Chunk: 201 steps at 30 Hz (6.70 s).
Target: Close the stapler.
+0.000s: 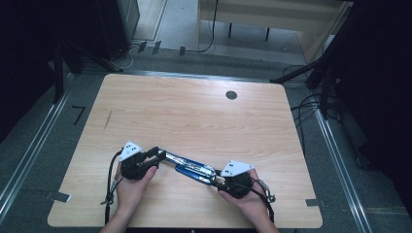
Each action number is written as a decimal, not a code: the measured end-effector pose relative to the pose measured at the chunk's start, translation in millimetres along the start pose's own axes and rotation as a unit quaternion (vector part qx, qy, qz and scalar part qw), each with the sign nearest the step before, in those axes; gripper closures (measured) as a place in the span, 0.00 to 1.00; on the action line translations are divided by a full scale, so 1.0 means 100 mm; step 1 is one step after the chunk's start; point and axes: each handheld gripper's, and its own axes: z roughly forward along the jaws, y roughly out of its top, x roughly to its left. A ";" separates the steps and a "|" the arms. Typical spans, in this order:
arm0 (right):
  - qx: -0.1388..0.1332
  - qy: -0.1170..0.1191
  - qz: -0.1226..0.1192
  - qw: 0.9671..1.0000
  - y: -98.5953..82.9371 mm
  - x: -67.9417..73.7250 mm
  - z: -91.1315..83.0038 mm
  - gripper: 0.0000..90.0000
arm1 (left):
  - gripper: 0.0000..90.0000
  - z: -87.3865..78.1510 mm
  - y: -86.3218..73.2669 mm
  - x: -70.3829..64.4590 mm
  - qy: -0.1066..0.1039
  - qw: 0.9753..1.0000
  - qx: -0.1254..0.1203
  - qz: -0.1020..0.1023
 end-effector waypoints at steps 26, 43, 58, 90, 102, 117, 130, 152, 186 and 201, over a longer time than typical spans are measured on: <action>-0.034 -0.009 -0.002 0.999 0.06 -0.03 -0.07 0.84 | 0.60 0.05 -0.02 0.18 0.007 0.999 0.020 -0.026; -0.049 -0.014 -0.015 0.999 0.12 0.06 -0.05 0.88 | 0.55 0.09 -0.01 0.20 -0.006 0.999 0.026 -0.033; -0.048 -0.014 -0.014 0.999 0.12 0.05 0.02 0.92 | 0.53 0.15 0.01 0.24 -0.021 0.997 0.040 -0.056; -0.051 -0.003 -0.035 0.998 0.08 0.06 0.08 0.86 | 0.57 0.12 0.04 0.16 -0.008 0.999 0.015 -0.028; -0.049 -0.004 -0.032 0.998 0.08 0.07 0.07 0.85 | 0.62 0.02 0.11 0.06 -0.012 1.000 -0.009 -0.014; -0.054 -0.006 -0.031 0.998 0.09 0.06 0.04 0.85 | 0.75 -0.02 0.22 -0.31 -0.069 0.997 0.000 0.033; -0.055 -0.001 -0.020 0.998 0.10 0.03 0.02 0.87 | 0.74 0.06 0.18 -0.40 -0.063 0.997 0.004 0.041; -0.057 0.000 -0.012 0.998 0.11 0.01 0.01 0.88 | 0.76 0.18 0.08 -0.61 -0.049 0.995 0.027 0.080; -0.105 -0.014 0.027 0.994 0.13 -0.14 -0.28 0.88 | 0.90 0.04 -0.08 -0.55 -0.051 0.995 0.022 0.081; -0.115 -0.029 0.040 0.992 0.06 -0.25 -0.41 0.88 | 1.00 0.03 -0.12 -0.51 -0.051 0.994 0.038 0.090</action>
